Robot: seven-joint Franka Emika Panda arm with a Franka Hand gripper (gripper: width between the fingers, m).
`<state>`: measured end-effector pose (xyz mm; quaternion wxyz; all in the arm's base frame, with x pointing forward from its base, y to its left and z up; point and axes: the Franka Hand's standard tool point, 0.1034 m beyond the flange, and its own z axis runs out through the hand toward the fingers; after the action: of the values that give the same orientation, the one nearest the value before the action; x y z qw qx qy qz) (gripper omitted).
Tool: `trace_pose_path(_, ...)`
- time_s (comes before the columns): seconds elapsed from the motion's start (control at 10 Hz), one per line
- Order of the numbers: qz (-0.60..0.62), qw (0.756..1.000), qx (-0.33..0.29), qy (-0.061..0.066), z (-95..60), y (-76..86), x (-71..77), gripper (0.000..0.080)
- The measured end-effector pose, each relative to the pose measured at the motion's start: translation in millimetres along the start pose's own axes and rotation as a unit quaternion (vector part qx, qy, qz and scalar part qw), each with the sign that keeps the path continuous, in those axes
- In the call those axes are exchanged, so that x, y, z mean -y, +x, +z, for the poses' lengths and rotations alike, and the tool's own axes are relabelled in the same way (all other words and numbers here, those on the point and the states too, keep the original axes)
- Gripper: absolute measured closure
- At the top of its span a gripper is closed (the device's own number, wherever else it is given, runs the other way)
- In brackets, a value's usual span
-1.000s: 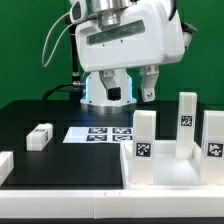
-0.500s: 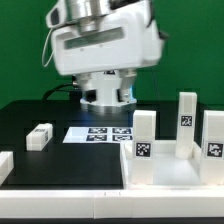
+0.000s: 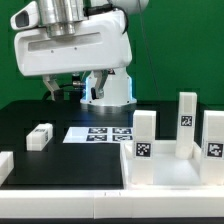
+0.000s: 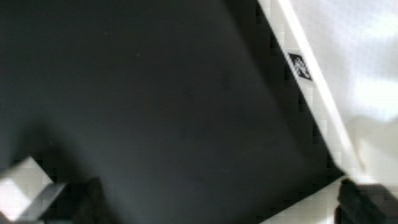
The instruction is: Assemble desk
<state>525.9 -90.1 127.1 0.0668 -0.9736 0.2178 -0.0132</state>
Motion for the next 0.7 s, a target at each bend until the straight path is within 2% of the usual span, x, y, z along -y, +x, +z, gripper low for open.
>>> trace_pose_path(0.1,-0.040,0.999,0.002,-0.002,2.3,-0.5,-3.6,0.0151)
trace_pose_path(0.2,-0.097,0.995,0.012,-0.009,13.1,-2.5,-23.3,0.0151)
trace_pose_path(0.3,-0.132,0.991,0.025,-0.018,24.5,-5.0,-49.2,0.0151)
trace_pose_path(0.4,-0.118,0.992,0.037,-0.026,34.8,-9.3,-74.8,0.0151)
trace_pose_path(0.5,-0.110,0.992,0.049,-0.029,42.0,-13.9,-96.2,0.0151)
trace_pose_path(0.6,-0.098,0.993,0.055,-0.032,47.1,-17.5,-109.2,0.0151)
trace_pose_path(0.7,-0.100,0.993,0.053,-0.031,45.8,-15.7,-104.4,0.0151)
